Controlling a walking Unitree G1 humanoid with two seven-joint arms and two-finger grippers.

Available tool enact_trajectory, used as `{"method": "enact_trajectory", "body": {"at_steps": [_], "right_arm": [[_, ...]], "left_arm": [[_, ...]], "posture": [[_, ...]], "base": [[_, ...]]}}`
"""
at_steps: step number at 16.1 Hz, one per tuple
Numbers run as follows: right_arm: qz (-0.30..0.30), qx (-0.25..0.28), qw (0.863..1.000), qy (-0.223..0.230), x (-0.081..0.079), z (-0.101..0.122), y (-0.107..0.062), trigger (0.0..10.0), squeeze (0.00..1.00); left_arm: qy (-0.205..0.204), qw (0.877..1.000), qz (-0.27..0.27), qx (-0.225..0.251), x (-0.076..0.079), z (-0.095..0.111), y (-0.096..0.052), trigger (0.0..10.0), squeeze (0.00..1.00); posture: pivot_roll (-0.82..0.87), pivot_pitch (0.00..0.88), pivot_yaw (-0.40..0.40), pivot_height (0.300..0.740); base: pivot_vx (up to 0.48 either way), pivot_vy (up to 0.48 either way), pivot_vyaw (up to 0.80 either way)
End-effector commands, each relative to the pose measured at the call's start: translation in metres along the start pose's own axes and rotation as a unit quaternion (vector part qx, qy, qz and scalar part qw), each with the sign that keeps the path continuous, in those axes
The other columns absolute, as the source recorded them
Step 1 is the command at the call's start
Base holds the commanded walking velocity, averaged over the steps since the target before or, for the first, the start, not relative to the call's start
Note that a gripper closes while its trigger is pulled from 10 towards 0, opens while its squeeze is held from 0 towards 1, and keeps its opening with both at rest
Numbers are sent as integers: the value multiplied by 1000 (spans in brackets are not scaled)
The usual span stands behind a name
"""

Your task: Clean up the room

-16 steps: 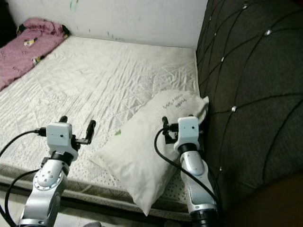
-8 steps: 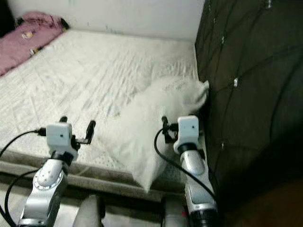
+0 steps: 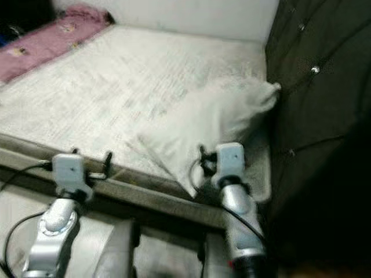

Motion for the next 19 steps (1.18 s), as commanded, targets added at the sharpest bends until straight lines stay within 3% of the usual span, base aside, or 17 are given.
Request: {"method": "enact_trajectory", "body": {"at_steps": [1, 6, 13, 19], "right_arm": [[-6, 7, 1000, -4, 6, 4, 2, 10000, 0], [-6, 7, 1000, -2, 6, 5, 3, 10000, 0], [-3, 6, 1000, -2, 5, 4, 3, 10000, 0], [-3, 5, 1000, -2, 5, 4, 3, 10000, 0]], "left_arm": [[2, 1000, -10, 15, 5, 9, 5, 10000, 0], [3, 1000, -9, 13, 5, 9, 6, 10000, 0], [0, 1000, -9, 12, 4, 8, 7, 10000, 0], [-1, 1000, -14, 11, 6, 8, 7, 10000, 0]], "posture": [[19, 0, -14, 611], [16, 0, -12, 562], [16, 0, -12, 562], [15, 0, -12, 562]], "base": [[0, 0, 0], [0, 0, 0], [0, 0, 0], [334, 0, 0]]}}
Point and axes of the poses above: a point about 5 cm out from each wrist's last joint towards the gripper, its own y axis pointing out of the wrist towards the gripper, its own z axis along the axis of the wrist's last joint, x = y × z, the point moved 4 cm from there along y, pointing out of the wrist towards the gripper, and after that the axes turned 13 degrees about -y, right-handed, at the moved point
